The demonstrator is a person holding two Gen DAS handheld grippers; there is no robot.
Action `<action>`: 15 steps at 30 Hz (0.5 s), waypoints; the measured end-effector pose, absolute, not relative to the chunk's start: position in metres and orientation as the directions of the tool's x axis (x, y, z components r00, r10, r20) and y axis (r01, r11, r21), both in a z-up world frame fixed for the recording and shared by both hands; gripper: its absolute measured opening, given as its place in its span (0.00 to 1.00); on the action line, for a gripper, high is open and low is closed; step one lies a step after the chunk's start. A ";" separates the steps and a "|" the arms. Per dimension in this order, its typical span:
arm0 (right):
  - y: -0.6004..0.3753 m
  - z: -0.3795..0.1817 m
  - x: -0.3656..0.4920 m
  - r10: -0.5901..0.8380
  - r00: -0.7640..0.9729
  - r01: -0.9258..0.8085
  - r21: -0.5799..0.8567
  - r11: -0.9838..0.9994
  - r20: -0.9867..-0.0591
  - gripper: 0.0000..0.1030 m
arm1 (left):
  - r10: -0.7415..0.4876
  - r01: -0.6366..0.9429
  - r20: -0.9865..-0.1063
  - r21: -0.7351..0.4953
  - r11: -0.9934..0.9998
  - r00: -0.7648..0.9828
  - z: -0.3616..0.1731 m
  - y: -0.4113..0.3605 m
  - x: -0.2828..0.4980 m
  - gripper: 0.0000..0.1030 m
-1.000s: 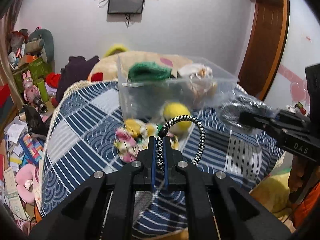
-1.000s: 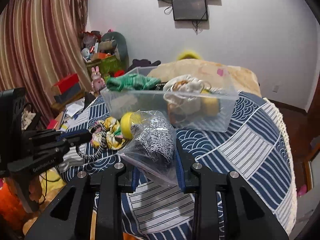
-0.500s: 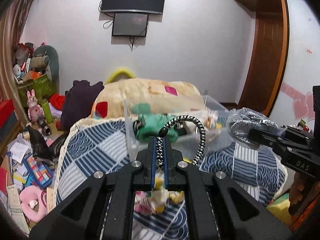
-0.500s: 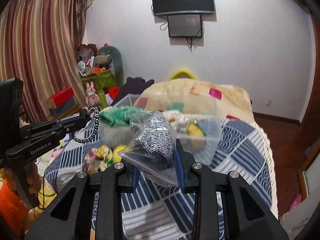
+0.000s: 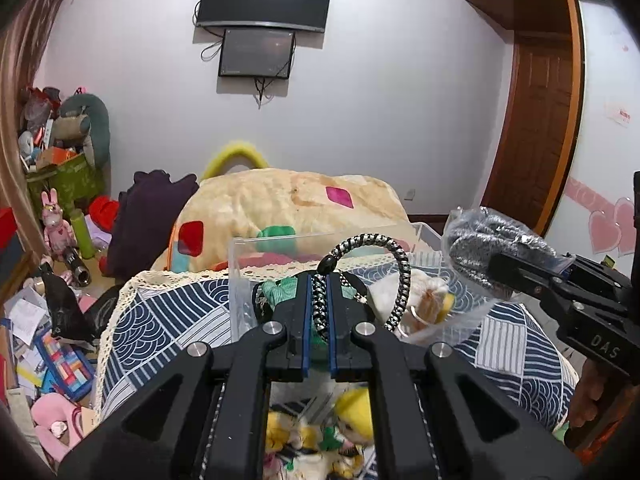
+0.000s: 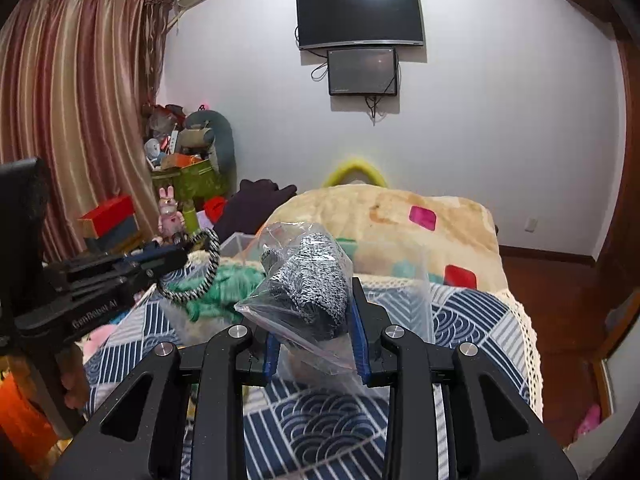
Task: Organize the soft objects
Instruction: 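Drop the cord into the box with the left tool while the right tool drops the plastic bag in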
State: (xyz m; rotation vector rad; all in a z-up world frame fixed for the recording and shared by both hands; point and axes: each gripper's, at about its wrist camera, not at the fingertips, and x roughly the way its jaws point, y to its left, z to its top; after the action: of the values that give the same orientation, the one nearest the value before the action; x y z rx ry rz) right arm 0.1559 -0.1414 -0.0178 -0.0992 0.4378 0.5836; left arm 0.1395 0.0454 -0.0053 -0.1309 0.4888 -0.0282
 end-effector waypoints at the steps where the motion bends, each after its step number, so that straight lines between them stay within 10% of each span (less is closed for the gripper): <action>1: -0.140 -0.018 0.158 0.513 0.746 -0.553 0.035 0.833 -0.425 0.26 | -0.056 -0.009 -0.468 -0.135 0.991 0.882 -0.006 0.046 0.144 0.05; 15: -0.103 -0.033 0.186 0.527 0.700 -0.585 0.036 0.810 -0.481 0.26 | -0.027 -0.051 -0.574 -0.119 0.992 0.818 -0.047 0.066 0.202 0.06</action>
State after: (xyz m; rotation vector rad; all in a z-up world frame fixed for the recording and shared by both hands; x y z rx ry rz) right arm 0.1856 -0.1030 -0.0328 -0.1227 0.4972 0.6211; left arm 0.2022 0.0658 -0.0465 -0.1314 0.6130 0.0127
